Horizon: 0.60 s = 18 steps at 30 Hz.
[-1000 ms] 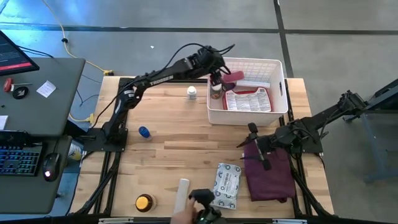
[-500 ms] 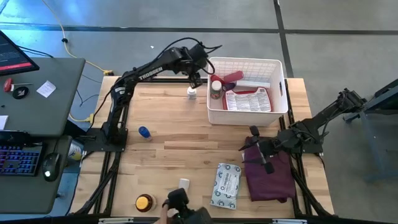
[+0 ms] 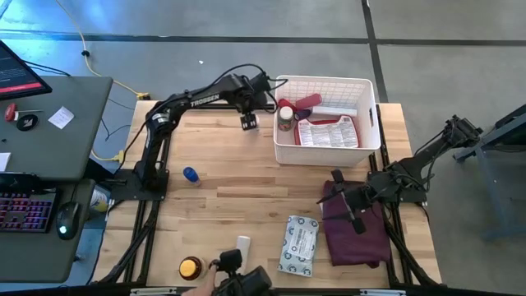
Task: Pick & place medical supplies in basket/bin
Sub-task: Put the white medicine bottle into the white container
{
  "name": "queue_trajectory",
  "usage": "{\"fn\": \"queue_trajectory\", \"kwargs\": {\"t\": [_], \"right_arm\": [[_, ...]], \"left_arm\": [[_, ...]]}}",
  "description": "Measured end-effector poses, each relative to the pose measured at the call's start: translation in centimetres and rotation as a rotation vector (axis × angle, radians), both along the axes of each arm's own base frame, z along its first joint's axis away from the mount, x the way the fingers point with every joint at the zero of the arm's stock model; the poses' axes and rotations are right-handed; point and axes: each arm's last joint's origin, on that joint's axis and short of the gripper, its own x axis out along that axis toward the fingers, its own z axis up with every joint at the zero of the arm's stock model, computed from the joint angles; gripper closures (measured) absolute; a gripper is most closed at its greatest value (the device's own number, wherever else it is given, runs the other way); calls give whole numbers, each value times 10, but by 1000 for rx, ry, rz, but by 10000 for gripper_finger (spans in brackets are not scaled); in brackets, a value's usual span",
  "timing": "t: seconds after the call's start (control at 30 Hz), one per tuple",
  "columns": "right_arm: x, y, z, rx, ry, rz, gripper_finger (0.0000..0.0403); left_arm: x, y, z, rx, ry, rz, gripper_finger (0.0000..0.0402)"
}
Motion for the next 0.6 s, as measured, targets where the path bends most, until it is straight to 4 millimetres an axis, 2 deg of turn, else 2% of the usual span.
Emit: {"fn": "queue_trajectory", "kwargs": {"t": [0.13, 0.33, 0.43, 0.6], "right_arm": [[0, 0, 0, 0, 1, 3, 192], [0, 0, 0, -2, 5, 3, 192], [0, 0, -1, -5, 9, 3, 192], [0, 0, -1, -7, 12, 3, 192]], "left_arm": [[1, 4, -17, 53, -5, 15, 65], [8, 7, -17, 124, -47, -13, 10], [8, 4, -17, 104, -41, -31, 5], [4, 1, -15, 89, -6, -46, 22]]}}
